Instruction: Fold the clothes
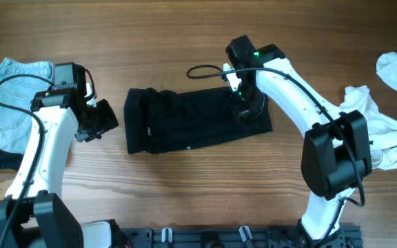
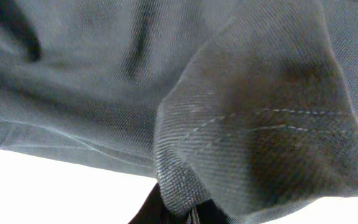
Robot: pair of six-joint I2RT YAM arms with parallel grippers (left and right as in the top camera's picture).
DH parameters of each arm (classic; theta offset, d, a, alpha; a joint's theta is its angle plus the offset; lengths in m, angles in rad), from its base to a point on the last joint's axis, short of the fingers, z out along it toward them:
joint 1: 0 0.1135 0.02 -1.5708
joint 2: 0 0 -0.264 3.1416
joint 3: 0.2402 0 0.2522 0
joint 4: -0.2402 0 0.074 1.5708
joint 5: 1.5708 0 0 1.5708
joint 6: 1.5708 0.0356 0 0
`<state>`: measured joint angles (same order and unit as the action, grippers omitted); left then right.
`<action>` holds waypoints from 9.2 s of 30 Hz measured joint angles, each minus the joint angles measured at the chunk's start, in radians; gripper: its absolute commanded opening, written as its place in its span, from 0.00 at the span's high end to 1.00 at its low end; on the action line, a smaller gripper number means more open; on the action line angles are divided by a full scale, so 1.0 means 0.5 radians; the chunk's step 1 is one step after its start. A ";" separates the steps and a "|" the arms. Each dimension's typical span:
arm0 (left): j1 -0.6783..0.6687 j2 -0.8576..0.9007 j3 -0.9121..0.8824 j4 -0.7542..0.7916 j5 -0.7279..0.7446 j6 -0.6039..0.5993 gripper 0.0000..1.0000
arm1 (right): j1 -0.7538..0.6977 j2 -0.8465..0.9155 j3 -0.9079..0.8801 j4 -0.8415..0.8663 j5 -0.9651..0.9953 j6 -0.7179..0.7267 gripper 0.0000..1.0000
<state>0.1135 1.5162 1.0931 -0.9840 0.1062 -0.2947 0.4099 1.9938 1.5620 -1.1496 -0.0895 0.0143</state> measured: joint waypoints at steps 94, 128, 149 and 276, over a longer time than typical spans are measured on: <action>-0.557 0.882 0.526 0.606 0.201 -0.180 0.51 | 0.269 0.000 -0.089 0.402 -0.586 0.148 0.96; -0.566 0.874 0.461 0.578 0.933 0.842 0.01 | -0.197 -0.254 -0.150 0.249 0.246 0.311 0.39; 0.334 0.227 0.607 0.542 0.380 0.748 0.96 | -0.197 -0.254 -0.150 0.249 0.233 0.311 0.39; -0.214 -2.275 -0.243 -0.502 0.296 0.602 0.00 | -0.943 -3.951 -3.047 2.587 -0.358 0.156 0.00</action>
<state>0.0067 0.3786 0.9714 -1.2350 0.2543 0.0063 -0.0616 0.0181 0.0383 0.1440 -0.2684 0.0925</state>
